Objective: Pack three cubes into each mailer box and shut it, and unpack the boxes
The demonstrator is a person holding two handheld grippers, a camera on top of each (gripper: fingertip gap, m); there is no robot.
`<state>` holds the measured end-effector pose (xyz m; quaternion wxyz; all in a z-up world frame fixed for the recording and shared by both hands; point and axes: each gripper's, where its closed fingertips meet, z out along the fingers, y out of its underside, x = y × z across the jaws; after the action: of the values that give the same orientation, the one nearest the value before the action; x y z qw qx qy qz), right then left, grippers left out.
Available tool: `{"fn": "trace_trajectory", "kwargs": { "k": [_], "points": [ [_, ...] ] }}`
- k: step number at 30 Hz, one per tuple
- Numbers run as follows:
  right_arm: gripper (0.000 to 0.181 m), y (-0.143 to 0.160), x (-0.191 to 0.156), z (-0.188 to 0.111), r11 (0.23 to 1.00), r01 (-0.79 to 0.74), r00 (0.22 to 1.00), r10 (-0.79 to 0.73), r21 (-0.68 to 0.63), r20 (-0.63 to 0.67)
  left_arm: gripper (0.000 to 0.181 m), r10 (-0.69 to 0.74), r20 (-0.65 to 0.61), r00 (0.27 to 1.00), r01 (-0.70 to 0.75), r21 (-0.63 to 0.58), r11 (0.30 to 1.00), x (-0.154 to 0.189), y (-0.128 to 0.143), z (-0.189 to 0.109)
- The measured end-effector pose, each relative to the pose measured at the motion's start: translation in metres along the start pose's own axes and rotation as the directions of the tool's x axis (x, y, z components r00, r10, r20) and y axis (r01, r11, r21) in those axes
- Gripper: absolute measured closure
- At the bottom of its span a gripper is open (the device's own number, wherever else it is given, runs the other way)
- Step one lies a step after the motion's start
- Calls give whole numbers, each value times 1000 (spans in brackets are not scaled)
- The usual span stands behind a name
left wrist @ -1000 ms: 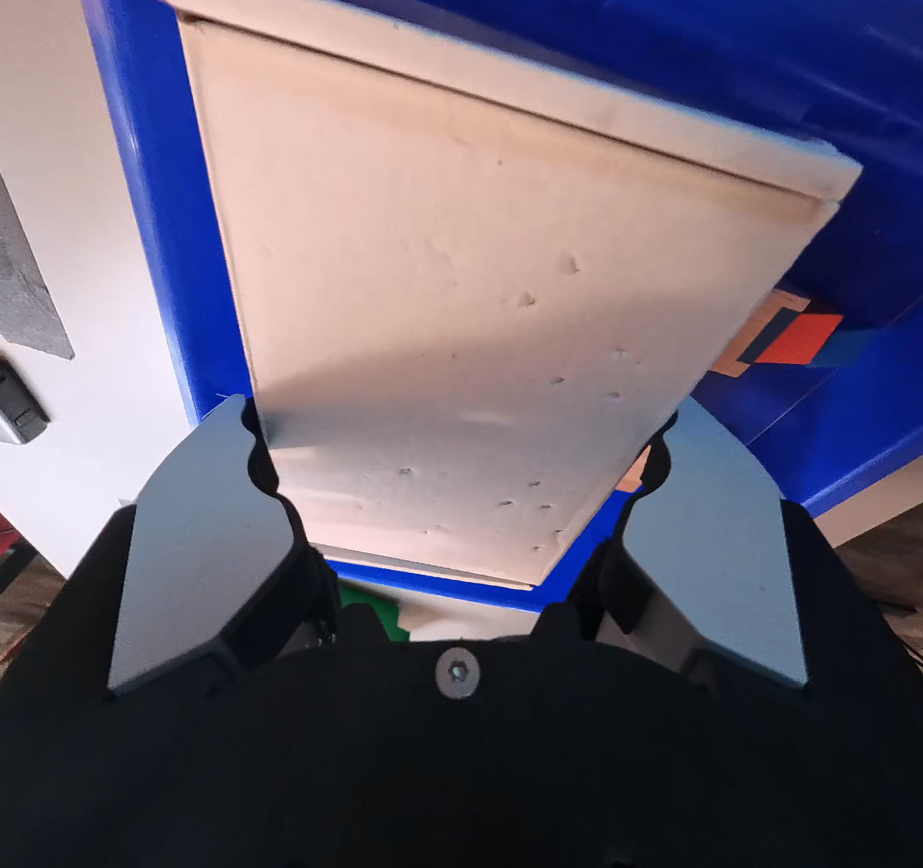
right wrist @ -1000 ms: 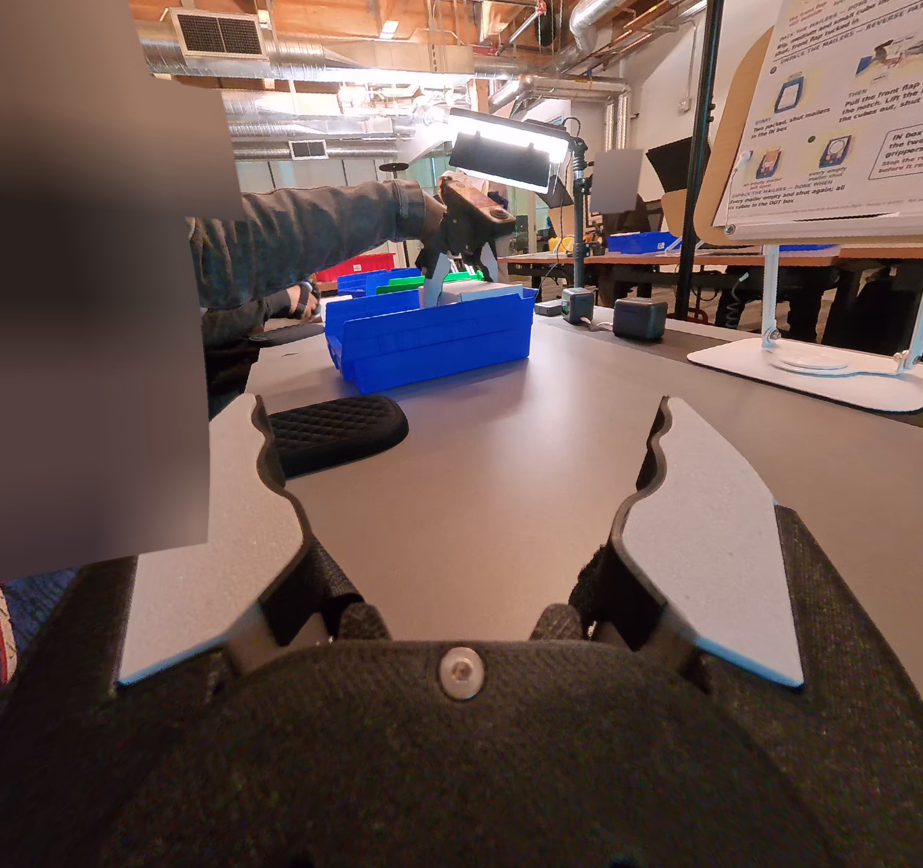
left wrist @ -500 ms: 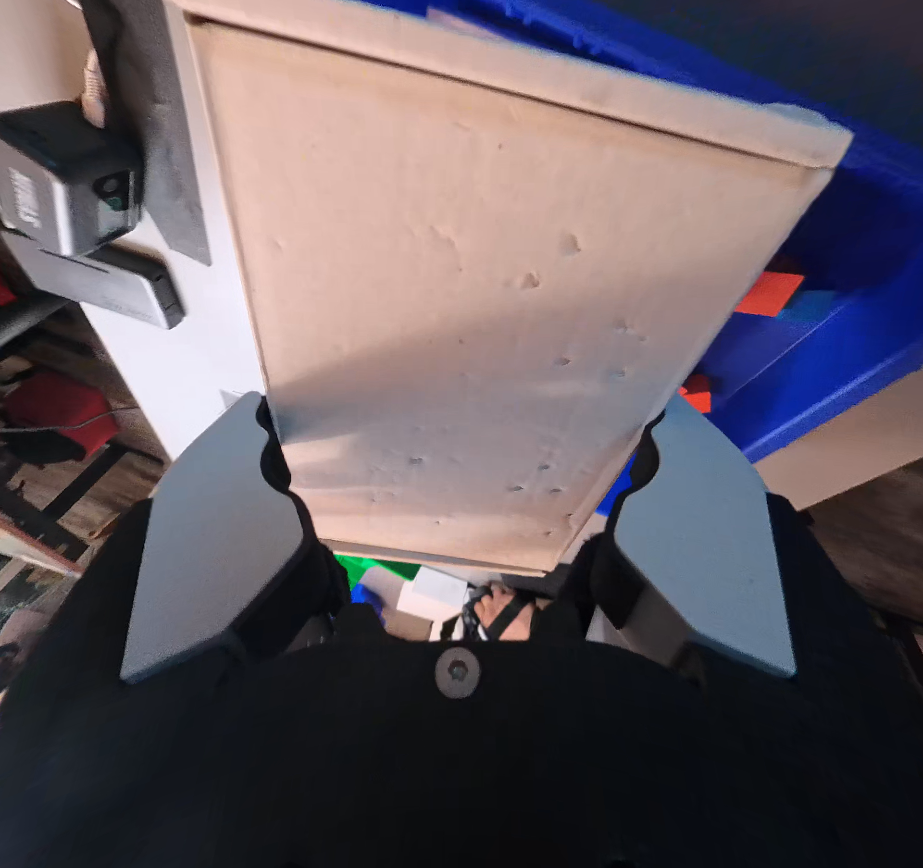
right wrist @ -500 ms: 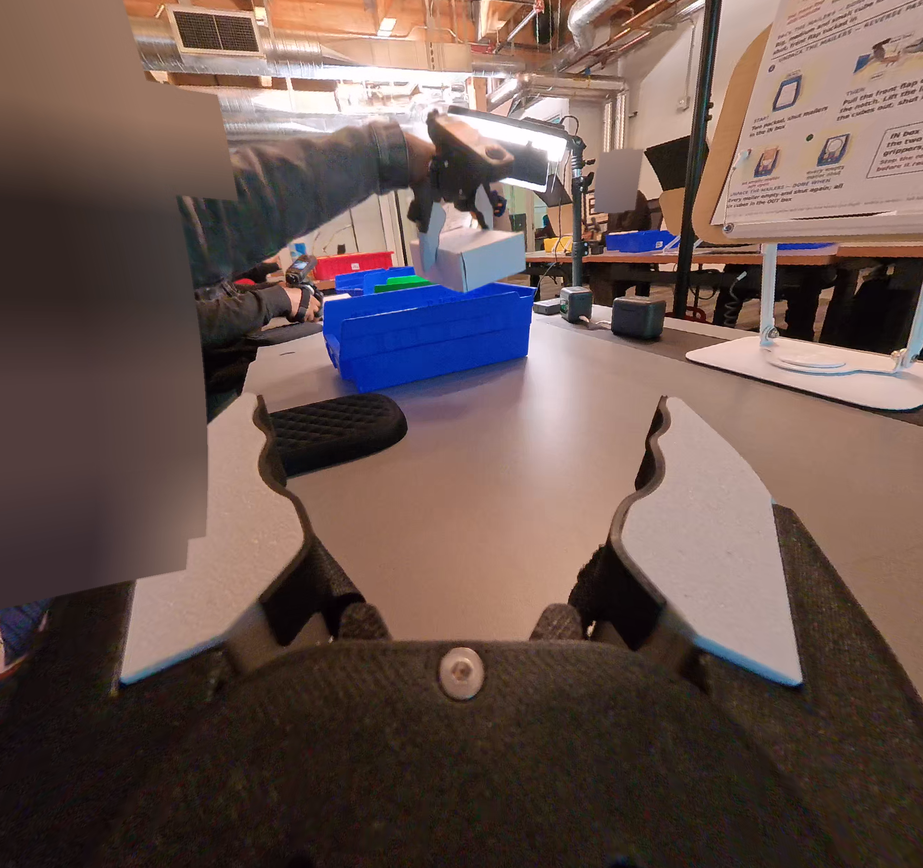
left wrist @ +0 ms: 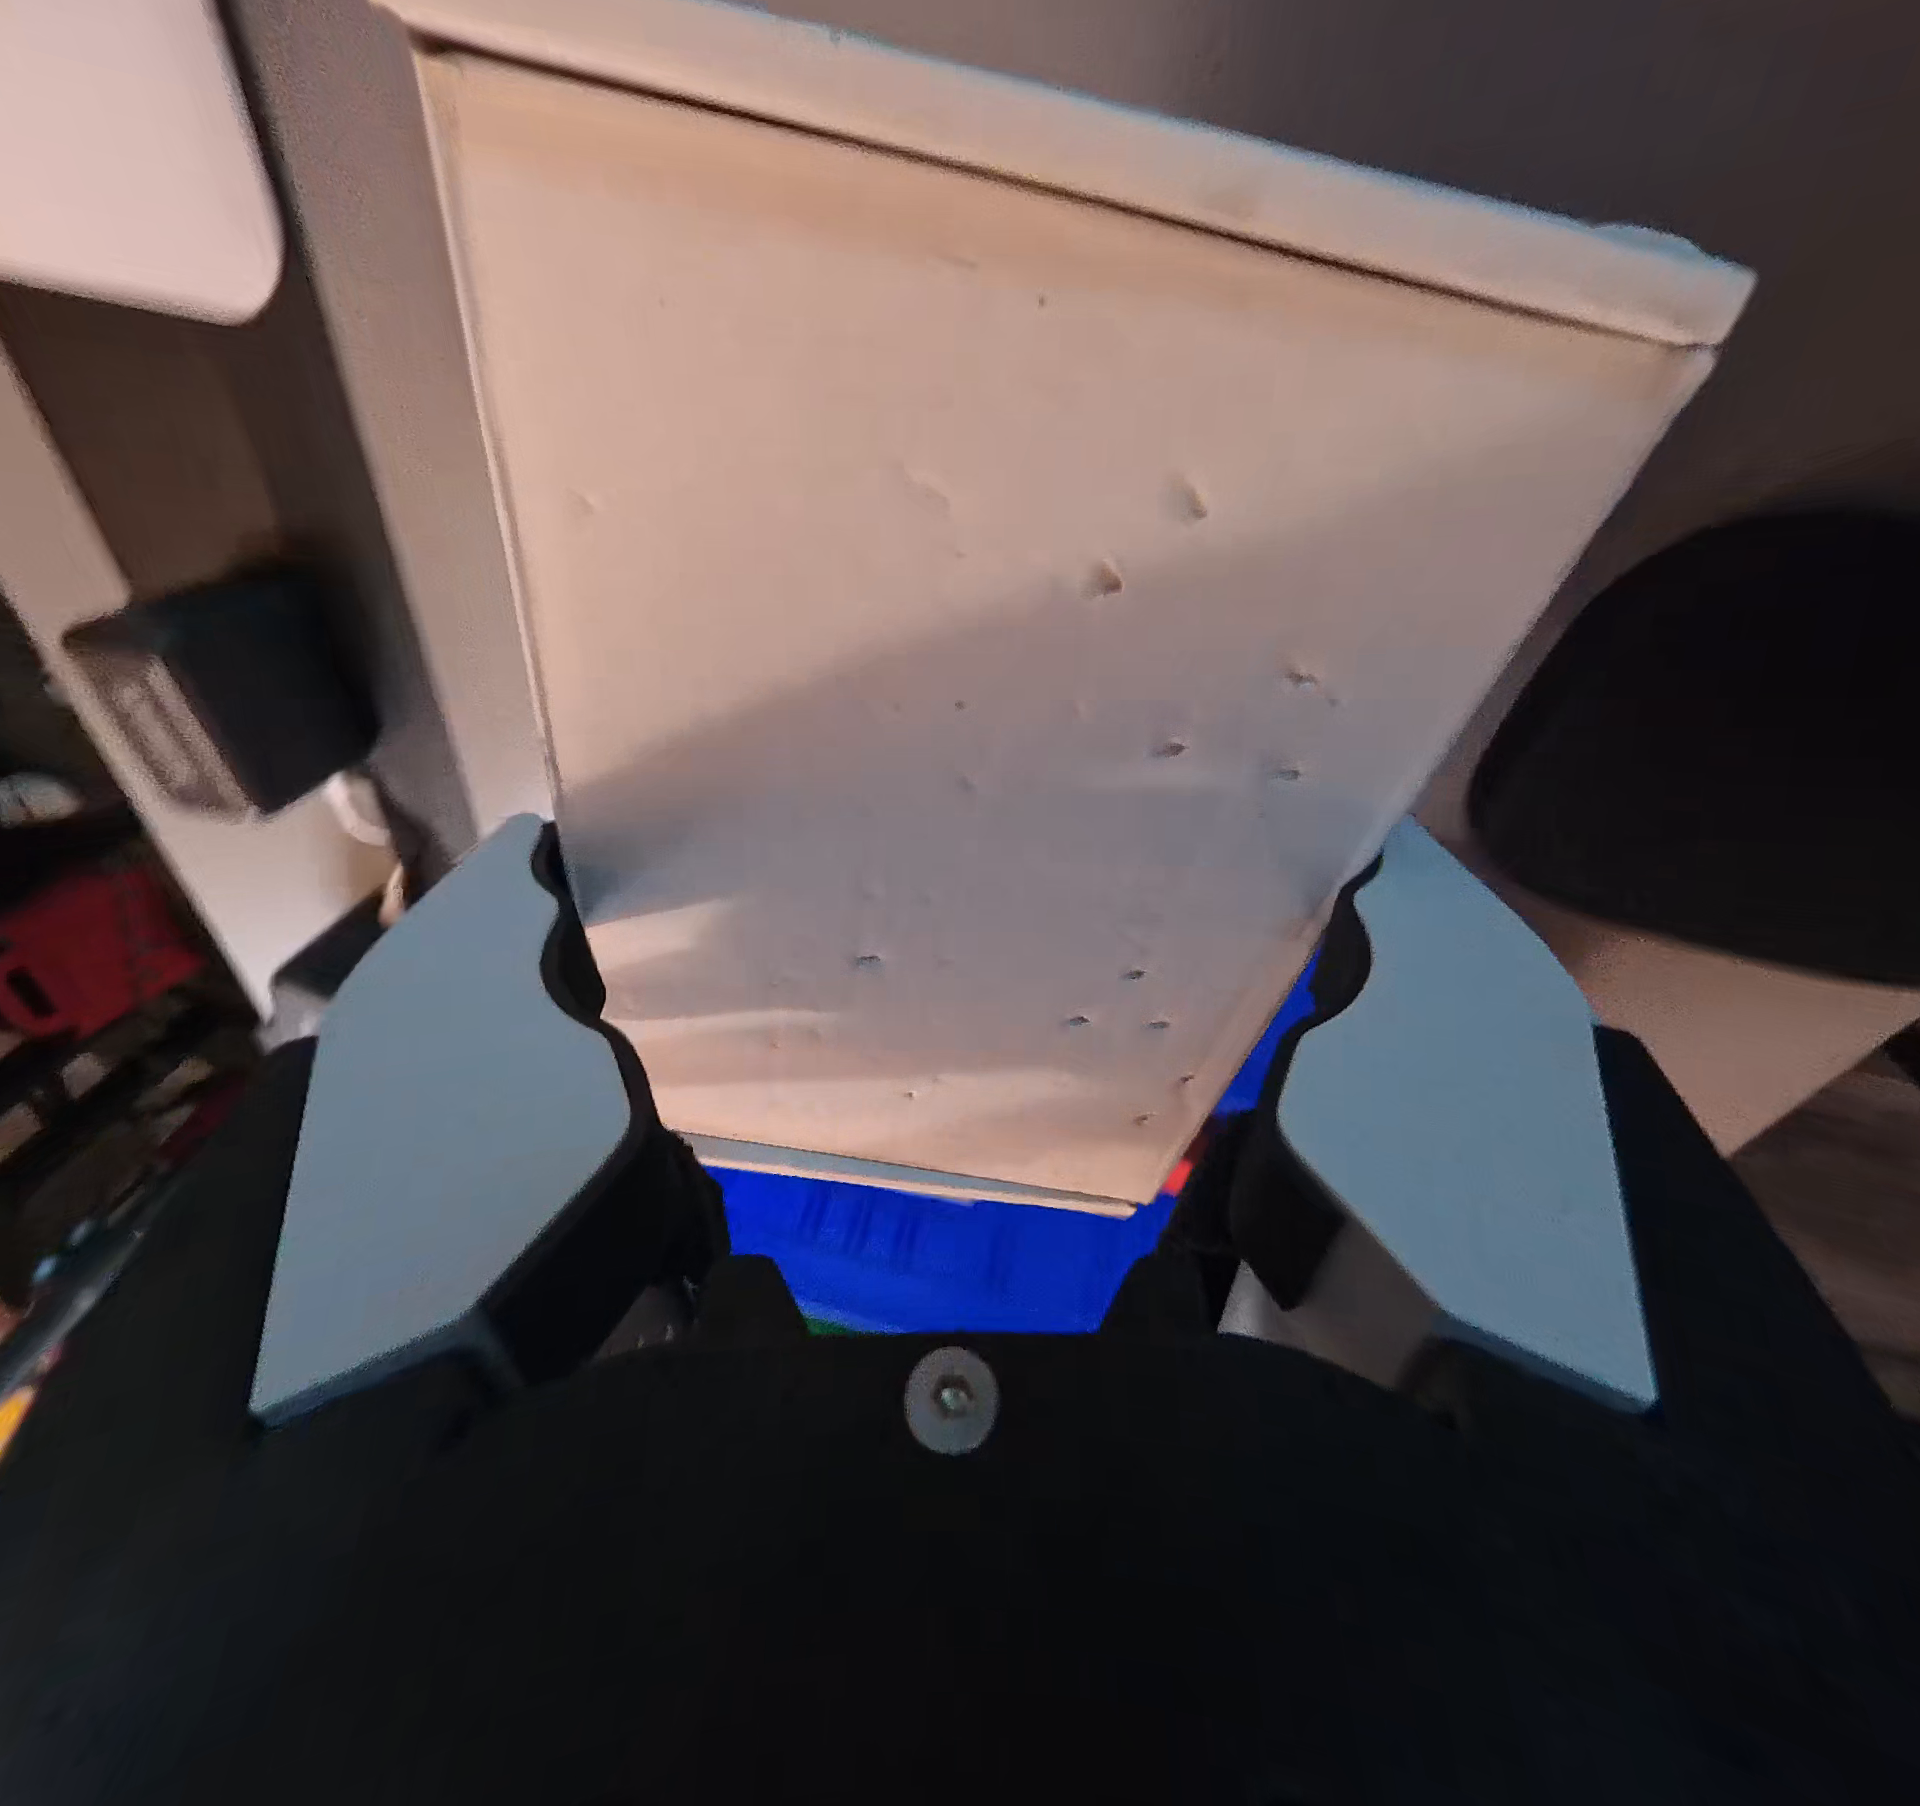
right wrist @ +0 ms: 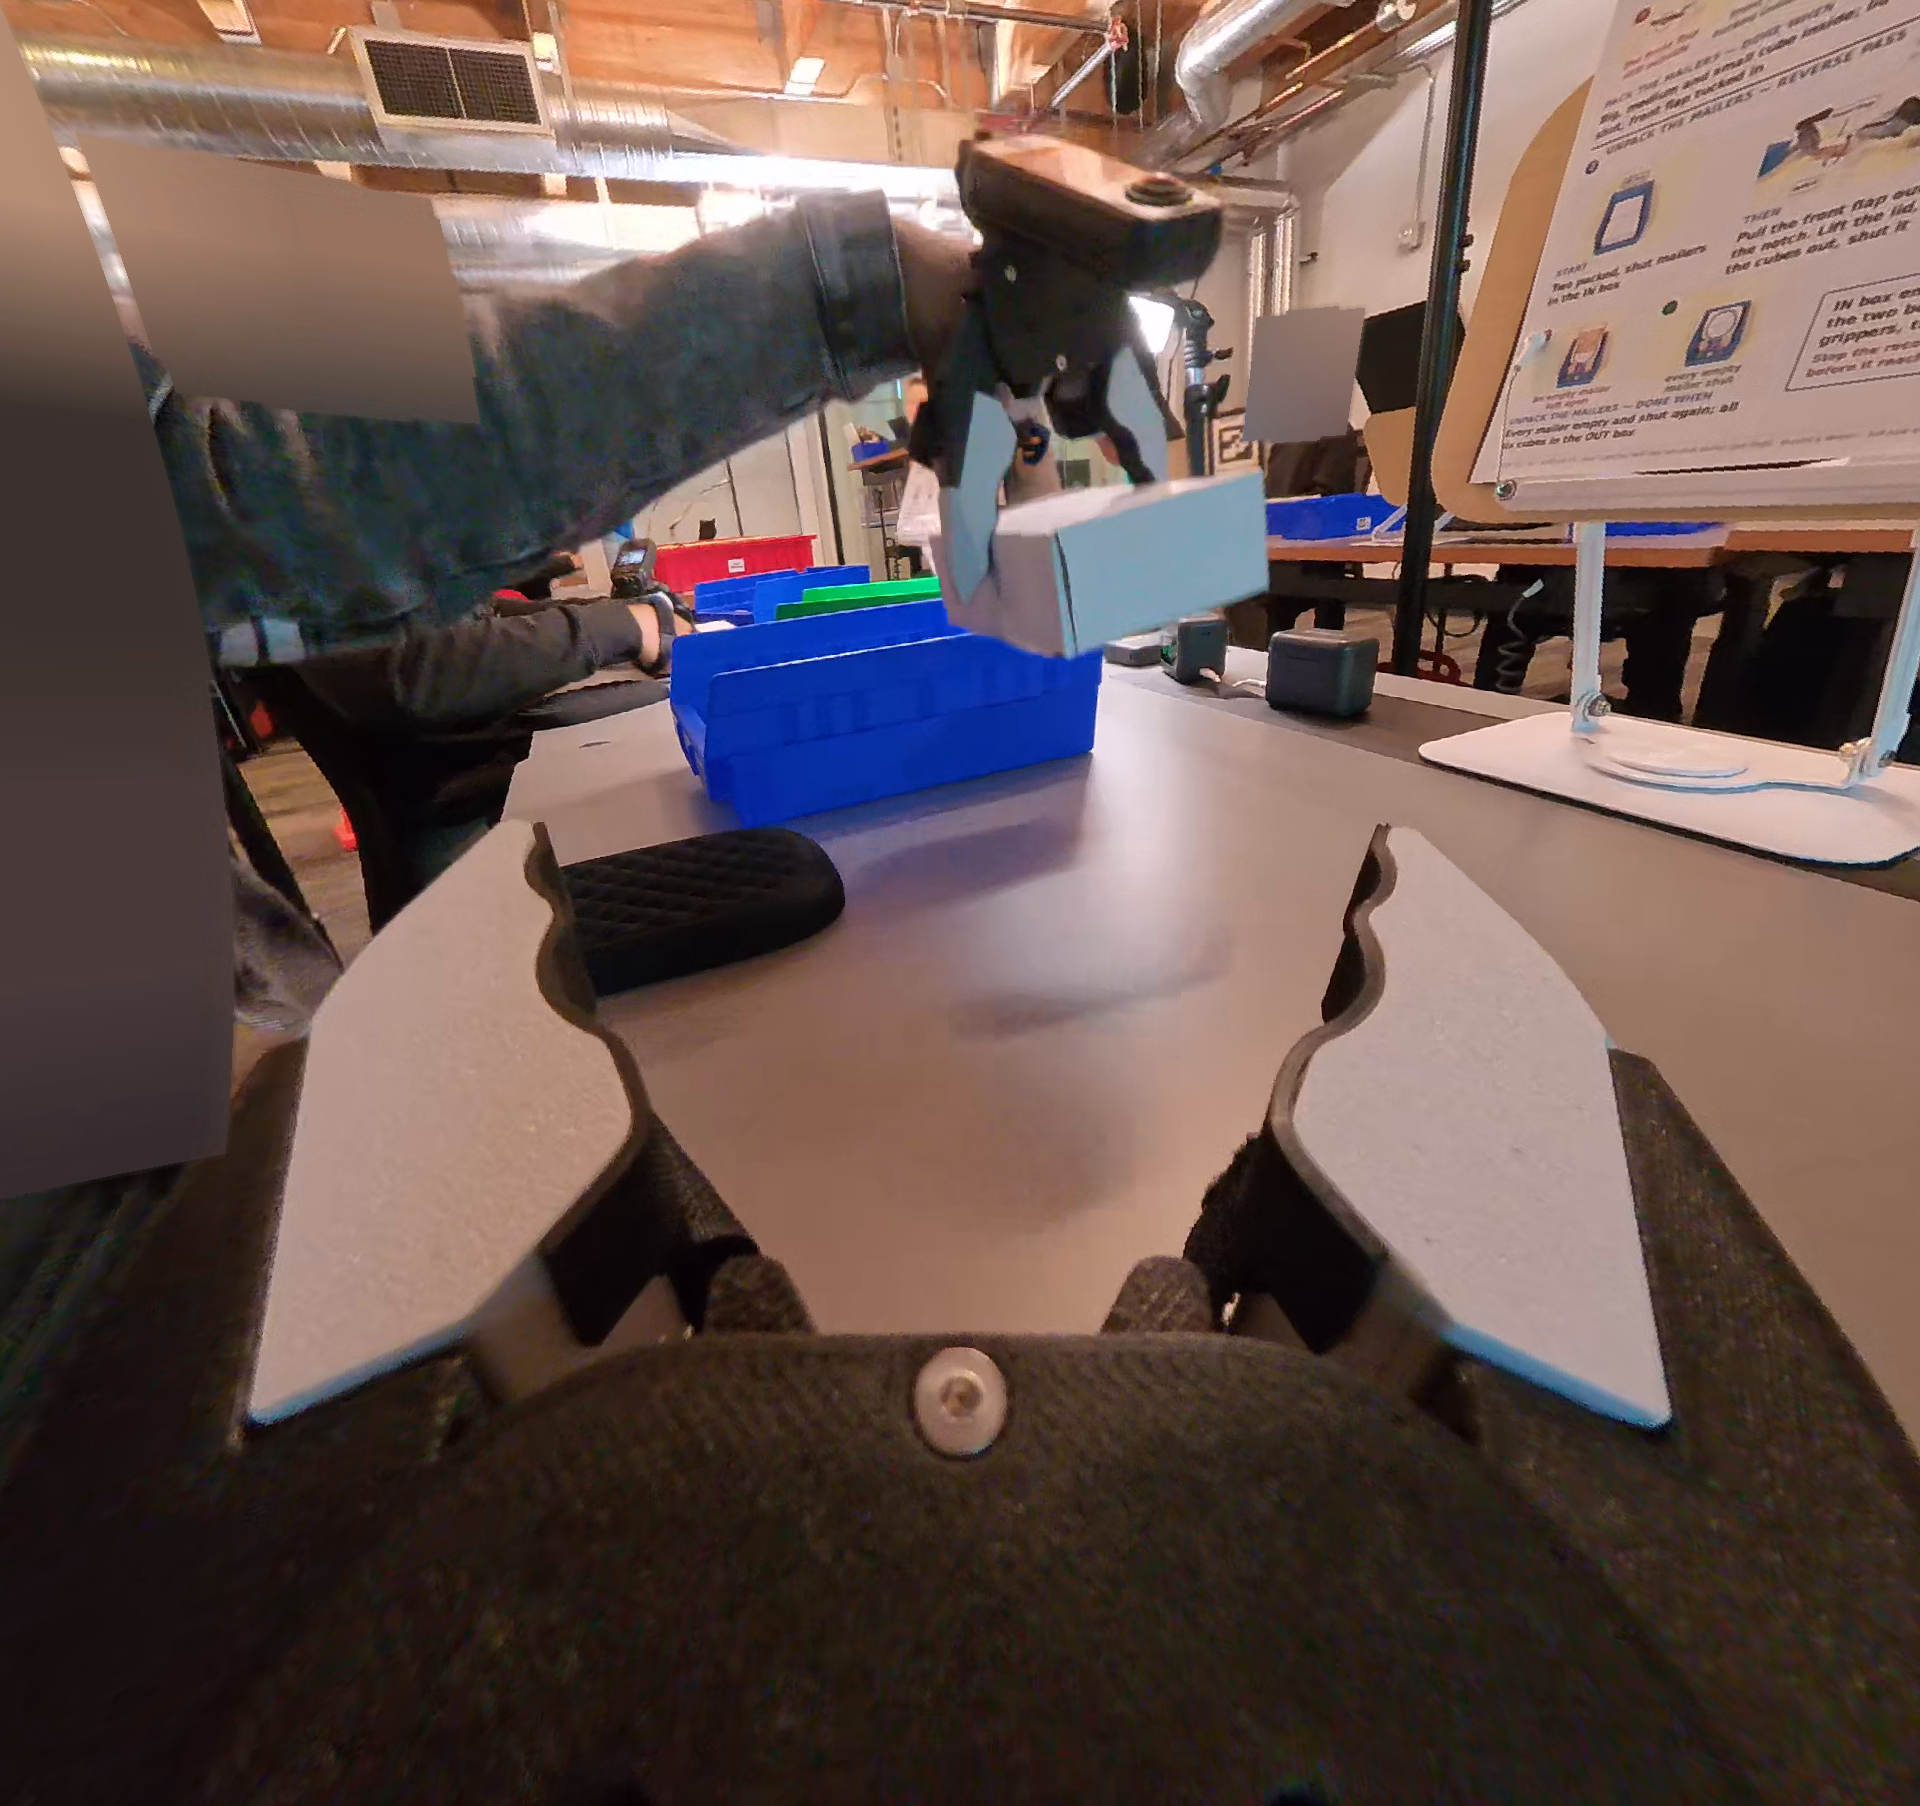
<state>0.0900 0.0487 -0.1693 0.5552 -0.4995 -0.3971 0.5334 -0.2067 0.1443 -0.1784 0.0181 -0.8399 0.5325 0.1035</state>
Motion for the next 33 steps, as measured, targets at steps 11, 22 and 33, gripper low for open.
{"fn": "trace_trajectory", "kwargs": {
  "k": [11,22,33],
  "points": [
    [43,0,2,0,1000,-16,1000,16,2,-7,47,41,-173,984,-40,9,999,88,-113,69],
    [43,0,3,-1,1000,-14,1000,14,1,-9,47,11,-151,988,6,110,994,116,-148,78],
    [56,3,8,4,999,-7,999,5,-50,-36,41,-357,2,934,118,942,313,105,-127,-28]
  ]
}}
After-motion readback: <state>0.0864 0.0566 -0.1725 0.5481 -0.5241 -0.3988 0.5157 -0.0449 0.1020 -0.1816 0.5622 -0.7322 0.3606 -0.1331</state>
